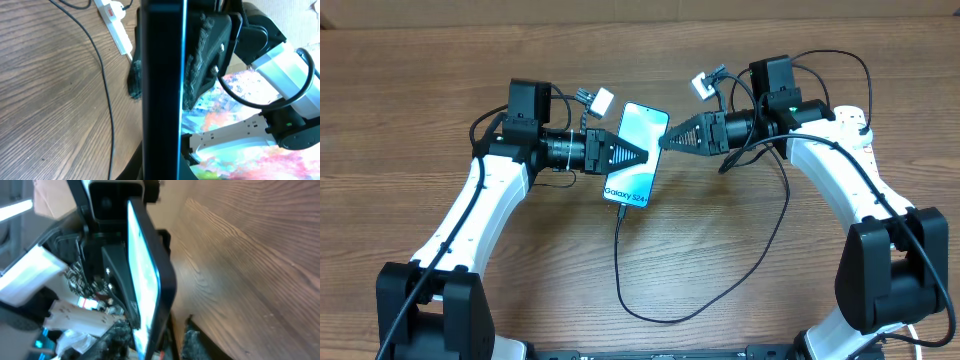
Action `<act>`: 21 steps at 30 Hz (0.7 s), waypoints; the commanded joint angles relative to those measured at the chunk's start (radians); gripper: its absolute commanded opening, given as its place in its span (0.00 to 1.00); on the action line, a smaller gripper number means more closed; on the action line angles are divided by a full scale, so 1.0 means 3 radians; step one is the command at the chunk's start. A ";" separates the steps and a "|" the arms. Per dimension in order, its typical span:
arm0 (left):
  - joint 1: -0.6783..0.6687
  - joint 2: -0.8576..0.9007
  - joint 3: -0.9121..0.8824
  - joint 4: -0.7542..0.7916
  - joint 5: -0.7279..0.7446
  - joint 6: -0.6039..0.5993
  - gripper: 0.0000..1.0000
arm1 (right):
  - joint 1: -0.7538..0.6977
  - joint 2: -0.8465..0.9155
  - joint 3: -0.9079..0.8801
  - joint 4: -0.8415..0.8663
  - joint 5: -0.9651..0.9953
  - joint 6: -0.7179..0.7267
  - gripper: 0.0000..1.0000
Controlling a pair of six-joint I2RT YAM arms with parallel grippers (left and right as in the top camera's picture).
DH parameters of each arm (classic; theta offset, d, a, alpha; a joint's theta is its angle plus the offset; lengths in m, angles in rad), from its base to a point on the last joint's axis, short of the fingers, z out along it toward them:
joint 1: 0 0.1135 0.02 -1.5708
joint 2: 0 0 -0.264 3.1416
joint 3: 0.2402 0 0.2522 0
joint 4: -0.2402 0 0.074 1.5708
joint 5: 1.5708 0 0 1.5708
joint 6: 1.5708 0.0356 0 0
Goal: Plug charger to phone and switch on socket
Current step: 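Grasp the phone's right edge with the right gripper opposite the left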
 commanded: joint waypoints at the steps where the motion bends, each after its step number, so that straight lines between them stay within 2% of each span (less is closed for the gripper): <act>1: -0.0001 -0.0061 0.0038 0.0013 0.0159 0.0113 0.05 | 0.0004 -0.0031 0.0020 0.0167 -0.0130 0.0341 0.26; 5: -0.0009 -0.0061 0.0038 0.0013 0.0164 0.0113 0.04 | 0.0008 -0.0031 0.0020 0.0406 -0.0128 0.0529 0.21; 11: -0.0090 -0.0061 0.0038 0.0015 0.0175 0.0113 0.04 | 0.0010 -0.0031 0.0020 0.0623 -0.0126 0.0690 0.21; 17: -0.0160 -0.0061 0.0038 0.0097 0.0191 0.0111 0.04 | 0.0010 -0.0031 0.0020 0.0622 -0.0090 0.0689 0.30; 21: -0.0163 -0.0061 0.0038 0.0203 0.0188 0.0095 0.04 | 0.0015 -0.0031 0.0020 0.0604 -0.0092 0.0689 0.31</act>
